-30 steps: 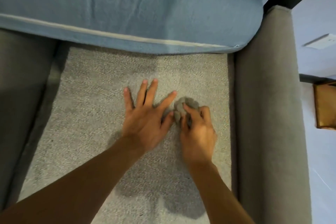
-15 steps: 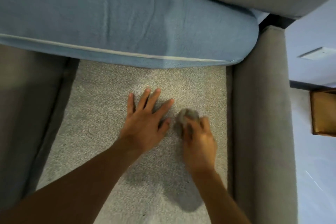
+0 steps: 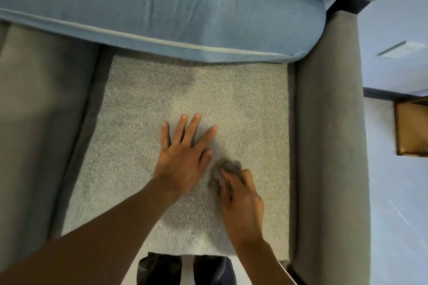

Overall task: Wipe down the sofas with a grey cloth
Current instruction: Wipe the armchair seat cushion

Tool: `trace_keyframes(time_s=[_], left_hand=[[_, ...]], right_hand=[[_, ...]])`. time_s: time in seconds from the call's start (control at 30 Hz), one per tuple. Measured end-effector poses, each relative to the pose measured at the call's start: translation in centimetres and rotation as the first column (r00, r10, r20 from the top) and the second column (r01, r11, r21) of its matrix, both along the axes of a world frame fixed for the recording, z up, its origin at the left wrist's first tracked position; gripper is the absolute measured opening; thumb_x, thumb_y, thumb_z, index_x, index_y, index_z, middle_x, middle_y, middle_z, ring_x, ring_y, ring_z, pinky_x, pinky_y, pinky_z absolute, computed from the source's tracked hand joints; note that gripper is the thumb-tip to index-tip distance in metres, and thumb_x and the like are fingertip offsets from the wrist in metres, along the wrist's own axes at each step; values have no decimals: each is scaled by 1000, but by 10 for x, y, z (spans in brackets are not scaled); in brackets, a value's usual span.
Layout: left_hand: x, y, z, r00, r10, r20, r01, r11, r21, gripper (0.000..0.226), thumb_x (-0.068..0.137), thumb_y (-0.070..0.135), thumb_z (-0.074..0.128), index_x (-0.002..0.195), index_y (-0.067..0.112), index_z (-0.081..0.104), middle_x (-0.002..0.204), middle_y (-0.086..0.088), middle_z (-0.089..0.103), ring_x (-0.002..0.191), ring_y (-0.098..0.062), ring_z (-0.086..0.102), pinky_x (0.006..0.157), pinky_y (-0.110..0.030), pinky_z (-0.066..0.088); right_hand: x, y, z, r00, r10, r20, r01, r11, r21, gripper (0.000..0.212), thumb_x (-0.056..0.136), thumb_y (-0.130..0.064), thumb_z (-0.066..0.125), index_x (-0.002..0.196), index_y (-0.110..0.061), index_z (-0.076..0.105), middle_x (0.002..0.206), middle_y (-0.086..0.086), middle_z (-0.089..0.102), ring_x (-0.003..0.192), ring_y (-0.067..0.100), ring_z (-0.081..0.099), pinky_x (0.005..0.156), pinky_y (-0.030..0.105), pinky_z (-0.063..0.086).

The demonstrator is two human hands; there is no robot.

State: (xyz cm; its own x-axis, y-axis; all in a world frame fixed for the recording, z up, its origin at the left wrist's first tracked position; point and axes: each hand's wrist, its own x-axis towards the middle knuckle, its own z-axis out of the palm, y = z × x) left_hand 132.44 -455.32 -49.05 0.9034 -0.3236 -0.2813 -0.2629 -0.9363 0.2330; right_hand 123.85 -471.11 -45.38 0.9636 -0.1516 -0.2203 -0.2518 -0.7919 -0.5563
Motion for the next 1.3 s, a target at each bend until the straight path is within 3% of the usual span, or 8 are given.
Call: trace_keyframes(time_s=[0.13, 0.27, 0.4, 0.53, 0.73, 0.97, 1.17, 1.3], left_hand=[[-21, 11, 5, 1000, -16, -15, 16, 1000, 19, 57, 106, 56, 16, 161, 40, 18, 172, -8, 6, 158, -35, 4, 120, -71, 6], [-43, 24, 11, 1000, 16, -17, -15, 999, 30, 57, 106, 60, 21, 161, 45, 18, 172, -8, 10, 158, -34, 7, 115, -78, 7], [-67, 34, 13, 998, 68, -7, -67, 997, 30, 59, 105, 63, 24, 161, 46, 16, 171, -11, 10, 158, -35, 7, 114, -80, 7], [-77, 38, 11, 995, 96, -18, -95, 995, 26, 60, 104, 66, 23, 160, 48, 14, 172, -8, 8, 158, -34, 4, 112, -82, 6], [-77, 37, 5, 994, 107, 14, -108, 993, 45, 60, 103, 68, 26, 159, 50, 15, 172, -6, 7, 159, -32, 3, 112, -82, 3], [-75, 38, 6, 994, 103, -31, -102, 994, 32, 60, 103, 69, 18, 160, 50, 10, 173, -5, -3, 159, -31, -5, 110, -83, 1], [-75, 38, 5, 995, 94, -26, -93, 994, 57, 61, 103, 68, 17, 160, 49, 4, 172, -7, -5, 158, -33, -5, 109, -84, 3], [-75, 41, 4, 996, 82, -25, -81, 996, 37, 61, 104, 66, 20, 161, 46, 10, 172, -9, -3, 159, -33, -3, 109, -84, 3]], right_hand=[[12, -26, 10, 948, 316, -25, -317, 941, -119, 28, 95, -46, 51, 121, -39, 57, 113, -13, 55, 75, 16, 67, 57, 36, 57], [8, -33, 11, 997, 77, -17, -79, 989, -125, 29, 99, -48, 46, 125, -41, 57, 112, -10, 52, 71, 17, 63, 60, 33, 54], [-81, -2, 9, 992, 111, -61, -112, 994, -11, 30, 98, -51, 43, 118, -40, 63, 113, -19, 49, 67, 2, 59, 54, 12, 48], [-95, -6, 5, 981, 189, -31, -191, 980, -57, 27, 94, -42, 49, 114, -36, 66, 108, -13, 50, 57, 10, 60, 43, 18, 42], [7, -8, 1, 995, 1, 101, 6, 998, -63, 37, 100, -34, 54, 137, -32, 56, 126, -5, 46, 82, 11, 56, 67, 21, 47], [-68, 4, 7, 994, 97, -49, -98, 995, -9, 28, 94, -37, 61, 122, -38, 62, 108, -13, 54, 68, 11, 64, 51, 29, 54], [9, 6, -2, 994, 84, 69, -75, 991, -114, 29, 101, -39, 53, 129, -35, 61, 105, -8, 48, 65, 11, 56, 55, 36, 56], [-24, 28, -2, 998, 54, 44, -52, 997, -48, 36, 96, -47, 52, 130, -37, 60, 103, -15, 46, 66, 3, 56, 57, 22, 55]])
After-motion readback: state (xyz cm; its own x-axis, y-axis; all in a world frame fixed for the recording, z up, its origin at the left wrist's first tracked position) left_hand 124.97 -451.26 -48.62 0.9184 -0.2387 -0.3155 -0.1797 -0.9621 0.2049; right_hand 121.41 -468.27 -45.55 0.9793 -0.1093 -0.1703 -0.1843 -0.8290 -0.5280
